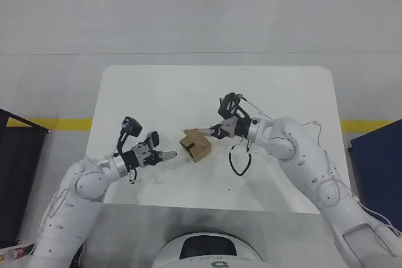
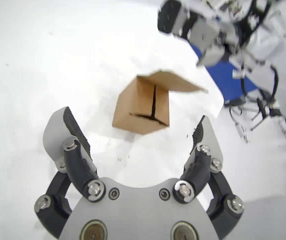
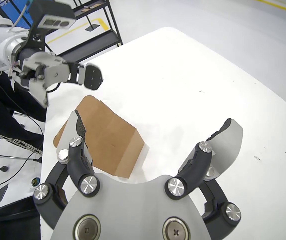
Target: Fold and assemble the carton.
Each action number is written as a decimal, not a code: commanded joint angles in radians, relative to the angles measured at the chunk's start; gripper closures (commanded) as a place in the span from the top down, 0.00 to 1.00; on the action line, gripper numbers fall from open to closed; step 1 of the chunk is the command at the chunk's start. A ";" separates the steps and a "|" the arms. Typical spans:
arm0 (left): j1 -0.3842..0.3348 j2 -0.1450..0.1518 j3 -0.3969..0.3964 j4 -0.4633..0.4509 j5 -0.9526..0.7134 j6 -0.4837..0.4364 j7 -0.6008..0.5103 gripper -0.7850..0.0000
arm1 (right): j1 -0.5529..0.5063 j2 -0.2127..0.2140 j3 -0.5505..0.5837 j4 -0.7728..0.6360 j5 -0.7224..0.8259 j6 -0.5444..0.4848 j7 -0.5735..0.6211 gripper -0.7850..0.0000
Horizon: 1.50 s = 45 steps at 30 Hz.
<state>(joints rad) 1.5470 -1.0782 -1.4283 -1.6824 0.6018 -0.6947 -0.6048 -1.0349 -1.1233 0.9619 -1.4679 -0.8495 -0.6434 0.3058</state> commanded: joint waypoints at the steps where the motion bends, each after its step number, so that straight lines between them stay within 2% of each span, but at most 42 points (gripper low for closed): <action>1: 0.025 0.008 -0.018 -0.019 0.063 -0.002 -0.038 1.00 | -0.006 0.002 0.008 -0.007 0.000 -0.002 -0.001 1.00; 4: 0.027 0.011 0.001 -0.058 0.177 0.055 -0.087 1.00 | -0.013 0.003 0.019 -0.009 0.007 -0.005 -0.001 1.00; 8: -0.032 0.001 0.075 -0.056 0.305 0.164 -0.044 1.00 | -0.011 0.003 0.023 -0.010 0.010 -0.007 0.004 1.00; 15: -0.202 -0.037 0.258 0.124 0.368 0.279 0.004 1.00 | -0.022 0.003 0.032 -0.013 0.002 -0.001 -0.002 1.00; 21: -0.324 -0.075 0.383 0.241 0.320 0.312 0.053 1.00 | -0.063 0.012 0.072 -0.026 -0.011 0.010 -0.022 1.00; 32: -0.475 -0.144 0.584 0.350 0.266 0.254 0.099 1.00 | -0.161 0.040 0.199 -0.097 -0.044 0.037 -0.052 1.00; 38: -0.500 -0.162 0.601 0.376 0.231 0.247 0.171 1.00 | -0.219 0.055 0.275 -0.135 -0.052 0.031 -0.081 1.00; 41: -0.476 -0.154 0.557 0.377 0.178 0.219 0.229 1.00 | -0.238 0.058 0.291 -0.148 -0.050 0.025 -0.084 1.00; 45: -0.415 -0.129 0.467 0.353 0.142 0.170 0.281 1.00 | -0.245 0.060 0.287 -0.141 -0.050 -0.015 -0.081 1.00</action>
<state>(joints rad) 1.1159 -1.2134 -0.9388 -1.3222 0.7492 -0.5127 -0.3333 -1.2805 -1.0635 1.2515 -1.6133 -0.8977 -0.6502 0.2219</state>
